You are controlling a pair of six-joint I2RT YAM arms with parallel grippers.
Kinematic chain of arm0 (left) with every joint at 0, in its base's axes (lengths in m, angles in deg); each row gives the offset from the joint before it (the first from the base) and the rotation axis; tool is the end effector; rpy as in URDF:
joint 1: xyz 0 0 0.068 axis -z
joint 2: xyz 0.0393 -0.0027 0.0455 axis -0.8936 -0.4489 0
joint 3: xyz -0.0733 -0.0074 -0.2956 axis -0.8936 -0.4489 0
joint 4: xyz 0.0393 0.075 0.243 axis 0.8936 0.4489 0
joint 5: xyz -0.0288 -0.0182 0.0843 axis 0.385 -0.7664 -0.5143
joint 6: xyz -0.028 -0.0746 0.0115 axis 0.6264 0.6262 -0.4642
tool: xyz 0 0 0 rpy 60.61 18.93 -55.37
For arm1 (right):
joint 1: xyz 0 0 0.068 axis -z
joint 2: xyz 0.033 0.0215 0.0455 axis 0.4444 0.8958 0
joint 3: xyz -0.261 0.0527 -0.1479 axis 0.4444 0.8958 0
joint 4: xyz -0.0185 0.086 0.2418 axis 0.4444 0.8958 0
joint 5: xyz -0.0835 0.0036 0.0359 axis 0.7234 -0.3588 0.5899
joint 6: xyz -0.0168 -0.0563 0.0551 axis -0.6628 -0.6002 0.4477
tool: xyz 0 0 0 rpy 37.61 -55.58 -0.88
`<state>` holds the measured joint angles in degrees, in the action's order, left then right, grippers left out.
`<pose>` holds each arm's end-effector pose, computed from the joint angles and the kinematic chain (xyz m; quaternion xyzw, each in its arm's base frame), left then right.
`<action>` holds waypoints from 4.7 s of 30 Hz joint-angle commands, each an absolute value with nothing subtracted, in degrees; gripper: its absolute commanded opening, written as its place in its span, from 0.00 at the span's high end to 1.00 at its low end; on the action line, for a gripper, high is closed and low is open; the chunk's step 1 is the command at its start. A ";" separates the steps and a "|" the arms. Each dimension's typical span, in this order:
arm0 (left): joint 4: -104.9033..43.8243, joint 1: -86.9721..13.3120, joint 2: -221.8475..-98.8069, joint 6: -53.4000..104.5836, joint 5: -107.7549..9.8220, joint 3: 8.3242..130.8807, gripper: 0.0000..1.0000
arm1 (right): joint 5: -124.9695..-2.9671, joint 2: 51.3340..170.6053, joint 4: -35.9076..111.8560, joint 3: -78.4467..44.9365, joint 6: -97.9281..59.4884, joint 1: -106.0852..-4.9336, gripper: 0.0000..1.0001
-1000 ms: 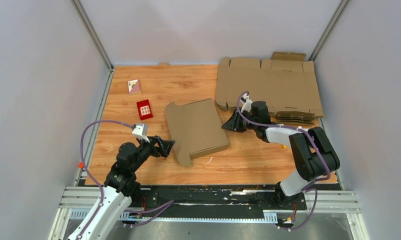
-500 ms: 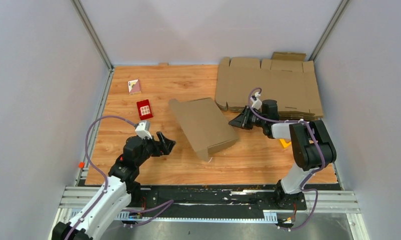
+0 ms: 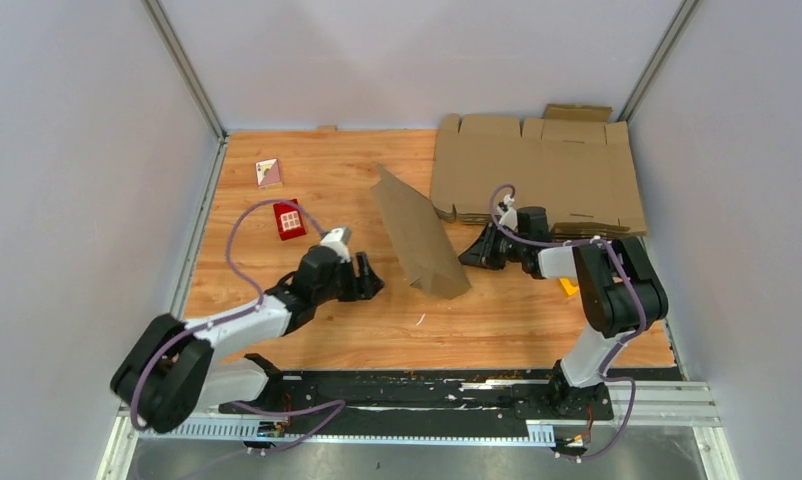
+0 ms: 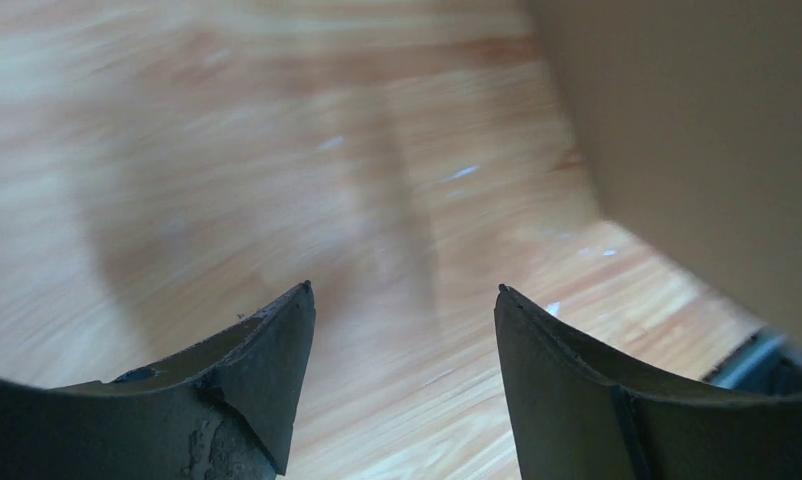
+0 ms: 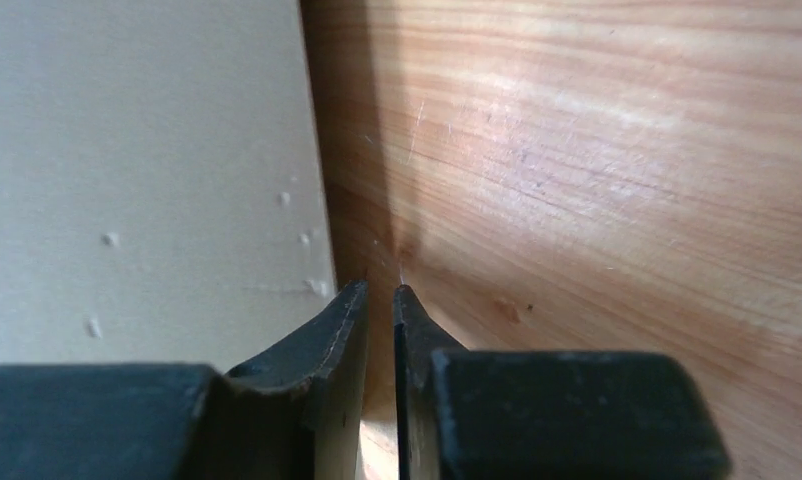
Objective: Fold the paper box
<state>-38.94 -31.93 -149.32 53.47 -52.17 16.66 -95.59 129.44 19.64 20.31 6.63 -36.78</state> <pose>0.1862 -0.1209 0.1713 -0.0418 0.8840 -0.3008 0.3553 0.3181 0.1032 0.1372 0.0361 0.8740 0.4240 0.2345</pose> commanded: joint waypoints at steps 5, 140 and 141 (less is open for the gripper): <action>-48.01 -24.48 -160.50 51.68 -53.58 32.19 0.27 | -78.48 124.22 36.55 11.44 -6.42 -46.91 0.81; -46.59 -43.55 -162.67 22.44 -21.38 51.09 0.14 | -56.36 102.28 93.04 -13.85 -20.06 -77.89 0.12; -46.08 -43.55 -162.96 22.24 -21.18 51.25 0.15 | -56.35 102.16 92.90 -13.88 -19.94 -77.88 0.11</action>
<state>-45.54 -43.23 -162.13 24.75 -23.93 48.72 -57.26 101.79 95.22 -11.31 -20.17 -78.19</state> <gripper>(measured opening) 0.865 0.877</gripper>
